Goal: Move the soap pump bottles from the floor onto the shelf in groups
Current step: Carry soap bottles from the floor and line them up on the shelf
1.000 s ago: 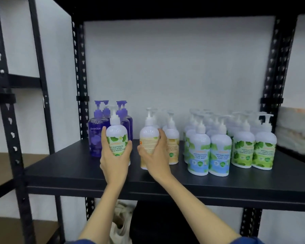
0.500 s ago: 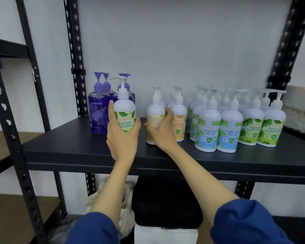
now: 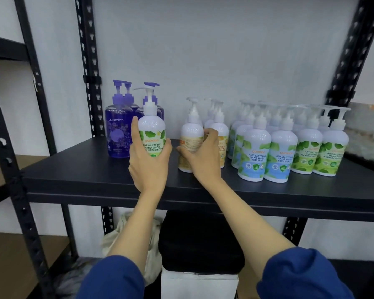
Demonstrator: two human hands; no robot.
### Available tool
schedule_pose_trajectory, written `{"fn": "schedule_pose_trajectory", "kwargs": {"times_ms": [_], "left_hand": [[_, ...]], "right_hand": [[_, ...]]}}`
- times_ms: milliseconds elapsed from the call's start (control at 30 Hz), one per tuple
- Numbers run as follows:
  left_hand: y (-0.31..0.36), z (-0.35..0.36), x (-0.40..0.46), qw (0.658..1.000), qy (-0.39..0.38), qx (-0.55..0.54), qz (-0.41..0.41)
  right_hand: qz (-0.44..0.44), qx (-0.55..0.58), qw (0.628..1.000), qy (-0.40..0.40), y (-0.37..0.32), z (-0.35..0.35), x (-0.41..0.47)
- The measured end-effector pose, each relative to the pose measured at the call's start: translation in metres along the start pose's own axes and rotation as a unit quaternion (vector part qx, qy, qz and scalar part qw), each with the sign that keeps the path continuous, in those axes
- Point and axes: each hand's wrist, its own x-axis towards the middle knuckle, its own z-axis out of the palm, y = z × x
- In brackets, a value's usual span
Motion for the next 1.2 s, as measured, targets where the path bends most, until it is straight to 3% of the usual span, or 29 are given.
{"fn": "schedule_pose_trajectory", "kwargs": {"times_ms": [167,400,733,967,1200], "left_hand": [[0.000,0.000,0.000,1.000,0.002,-0.004,0.003],[-0.001,0.001,0.000,1.000,0.005,0.001,0.004],[-0.001,0.000,0.000,1.000,0.012,0.003,0.013],[-0.001,0.000,-0.001,1.000,0.015,0.004,0.016],[-0.002,0.000,-0.001,1.000,0.020,0.009,0.012]], "right_hand": [[0.000,-0.002,1.000,-0.011,0.003,0.003,0.001],[-0.065,-0.155,0.986,0.016,-0.006,0.007,0.002],[-0.039,-0.027,0.999,-0.019,-0.001,0.007,0.001],[-0.081,-0.183,0.980,0.012,-0.005,0.020,0.008],[-0.046,-0.032,0.998,-0.035,0.001,0.015,0.006]]}}
